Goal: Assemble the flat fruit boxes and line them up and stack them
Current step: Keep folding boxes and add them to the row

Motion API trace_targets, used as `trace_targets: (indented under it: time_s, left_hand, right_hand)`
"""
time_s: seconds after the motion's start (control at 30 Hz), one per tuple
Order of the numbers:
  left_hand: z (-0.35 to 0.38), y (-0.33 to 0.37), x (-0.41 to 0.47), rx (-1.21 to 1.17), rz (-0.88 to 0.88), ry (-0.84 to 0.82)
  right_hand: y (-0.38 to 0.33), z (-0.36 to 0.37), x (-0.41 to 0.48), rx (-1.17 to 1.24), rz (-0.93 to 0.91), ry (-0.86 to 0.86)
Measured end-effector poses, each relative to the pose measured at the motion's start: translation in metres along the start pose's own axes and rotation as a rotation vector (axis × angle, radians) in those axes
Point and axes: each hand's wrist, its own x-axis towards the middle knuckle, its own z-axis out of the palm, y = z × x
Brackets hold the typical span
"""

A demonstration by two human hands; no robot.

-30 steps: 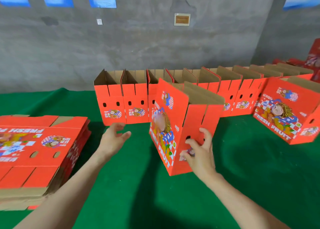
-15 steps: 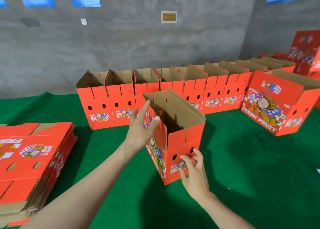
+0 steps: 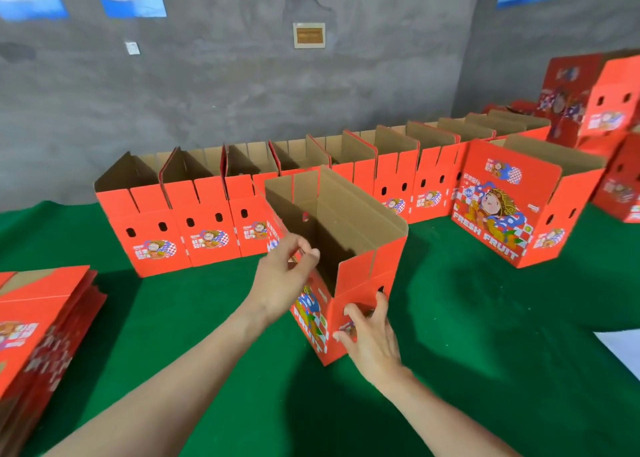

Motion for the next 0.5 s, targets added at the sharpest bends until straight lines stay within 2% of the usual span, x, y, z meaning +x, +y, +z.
trace_targets:
  time_s: [0.1,0.17,0.33,0.43,0.5]
  left_hand:
    - [0.032,-0.008,0.004,-0.122,0.056,-0.224]
    - [0.055,-0.027,0.005,-0.014,-0.028,-0.353]
    - [0.086,-0.134,-0.013,0.684,-0.426,-0.589]
    - [0.085,-0.167,-0.009,1.105,-0.47,-0.77]
    - [0.088,-0.169,0.003,1.205,-0.457,-0.817]
  right_hand:
    - [0.039,-0.023,0.02,-0.052,0.033,0.068]
    - [0.065,-0.04,0.034,-0.076,0.072,0.111]
    - [0.139,-0.079,0.064,-0.125,0.183,0.204]
    - [0.188,-0.098,0.081,-0.145,0.252,0.211]
    - [0.216,-0.113,0.094,-0.13,0.311,0.212]
